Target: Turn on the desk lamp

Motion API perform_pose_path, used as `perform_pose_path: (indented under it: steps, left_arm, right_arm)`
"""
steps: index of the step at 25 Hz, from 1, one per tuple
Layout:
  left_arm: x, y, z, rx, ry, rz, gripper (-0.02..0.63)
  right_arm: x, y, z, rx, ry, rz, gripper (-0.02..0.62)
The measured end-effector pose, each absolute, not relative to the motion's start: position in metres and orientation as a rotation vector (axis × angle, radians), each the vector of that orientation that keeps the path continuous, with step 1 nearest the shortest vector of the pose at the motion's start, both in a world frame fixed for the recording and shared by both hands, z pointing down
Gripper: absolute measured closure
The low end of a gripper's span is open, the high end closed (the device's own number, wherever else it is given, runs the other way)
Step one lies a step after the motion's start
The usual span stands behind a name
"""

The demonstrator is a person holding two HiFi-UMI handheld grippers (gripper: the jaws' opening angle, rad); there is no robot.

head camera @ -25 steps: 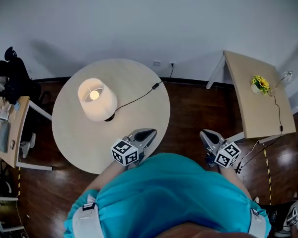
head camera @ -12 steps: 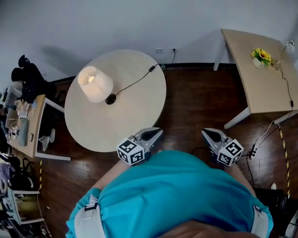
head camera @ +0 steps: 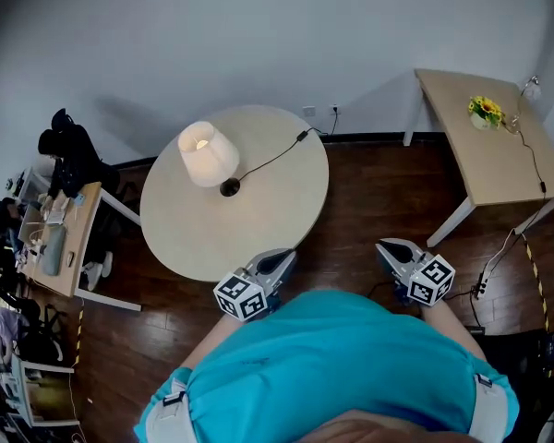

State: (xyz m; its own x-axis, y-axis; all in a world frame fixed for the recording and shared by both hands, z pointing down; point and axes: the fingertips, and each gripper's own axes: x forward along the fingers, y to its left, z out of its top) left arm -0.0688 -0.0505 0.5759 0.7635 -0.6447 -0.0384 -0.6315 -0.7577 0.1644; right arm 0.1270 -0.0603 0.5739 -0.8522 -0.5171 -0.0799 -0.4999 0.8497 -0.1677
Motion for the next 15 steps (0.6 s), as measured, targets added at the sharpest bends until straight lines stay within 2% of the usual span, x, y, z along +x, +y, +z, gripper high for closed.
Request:
perform_pose_path:
  steps: [5,11,15]
  left_arm:
    - [-0.162,0.025,0.601,2.894,-1.041,-0.11,0.5]
    - [-0.282,0.042,0.595,2.838,-1.043,-0.111,0.5]
    - [-0.334,0.066,0.591,2.858,-0.986,-0.172,0.5]
  right_arm:
    - [0.038,-0.001,0.598,-0.849,2.939,-0.207,0.594]
    - [-0.075,0.036,0.591,-0.866,2.945,-0.339,0.594]
    - [-0.128,0.072,0.584,-0.936,2.957,-0.33,0.594]
